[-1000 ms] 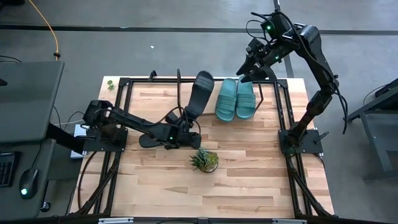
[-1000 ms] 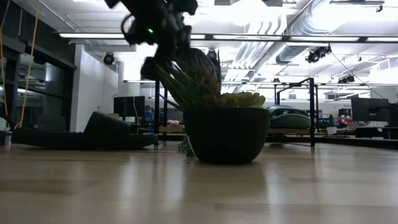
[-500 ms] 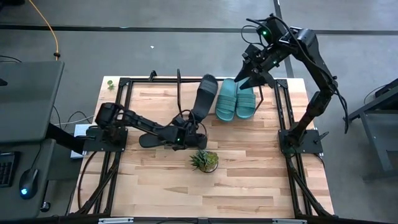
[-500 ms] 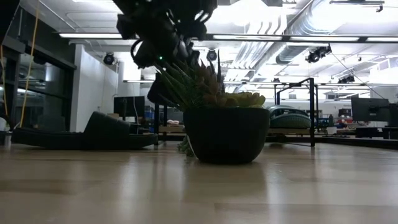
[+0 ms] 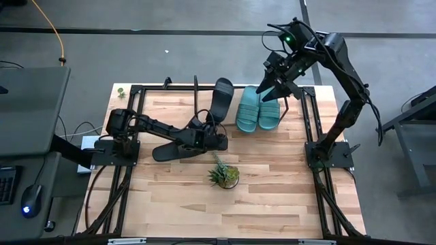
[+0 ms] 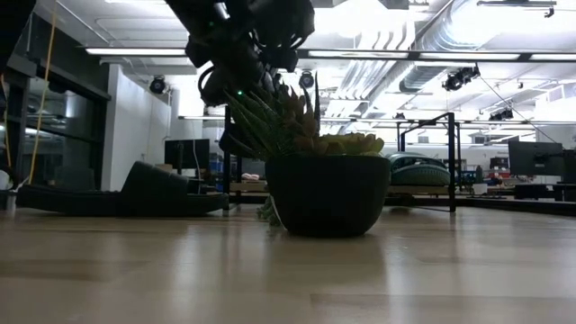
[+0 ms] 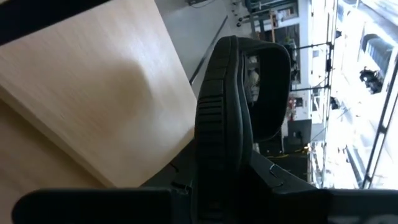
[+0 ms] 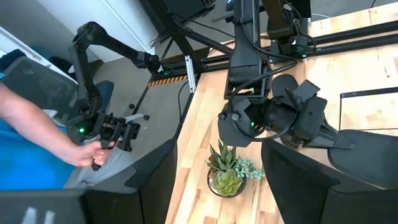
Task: Pick and place slides into the shelf
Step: Put the right black slipper on the shelf, then put the black slipper on the shelf
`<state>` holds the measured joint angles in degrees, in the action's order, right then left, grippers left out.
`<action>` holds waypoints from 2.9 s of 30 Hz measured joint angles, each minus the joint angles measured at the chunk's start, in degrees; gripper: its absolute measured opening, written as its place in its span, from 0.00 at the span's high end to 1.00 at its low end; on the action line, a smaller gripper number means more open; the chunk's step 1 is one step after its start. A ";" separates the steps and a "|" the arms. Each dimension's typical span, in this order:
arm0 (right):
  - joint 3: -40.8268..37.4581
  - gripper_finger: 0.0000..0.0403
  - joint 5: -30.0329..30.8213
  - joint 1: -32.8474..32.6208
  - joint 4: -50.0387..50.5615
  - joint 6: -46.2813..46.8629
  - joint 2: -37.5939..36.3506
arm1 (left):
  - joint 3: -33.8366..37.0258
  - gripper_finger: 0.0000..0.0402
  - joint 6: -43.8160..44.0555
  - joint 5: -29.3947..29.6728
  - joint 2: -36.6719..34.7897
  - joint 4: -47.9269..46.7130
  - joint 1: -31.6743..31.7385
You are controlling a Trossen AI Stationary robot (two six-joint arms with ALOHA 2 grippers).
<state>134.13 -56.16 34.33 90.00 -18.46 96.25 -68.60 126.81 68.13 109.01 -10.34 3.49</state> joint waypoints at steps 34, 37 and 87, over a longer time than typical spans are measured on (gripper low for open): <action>0.00 0.44 2.60 -3.70 0.02 3.03 -0.02 | 0.00 0.85 -6.62 -6.58 8.20 18.18 2.55; 0.00 0.44 3.08 -4.67 0.02 3.19 -0.02 | 0.00 0.85 -6.88 -6.83 8.20 18.27 2.55; 0.00 0.44 6.20 -6.05 -0.71 3.05 -0.02 | -0.04 0.25 -24.27 -38.20 8.87 40.35 -1.92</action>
<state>134.13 -49.96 28.27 89.30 -15.42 96.23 -68.64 102.55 29.93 117.88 30.01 1.57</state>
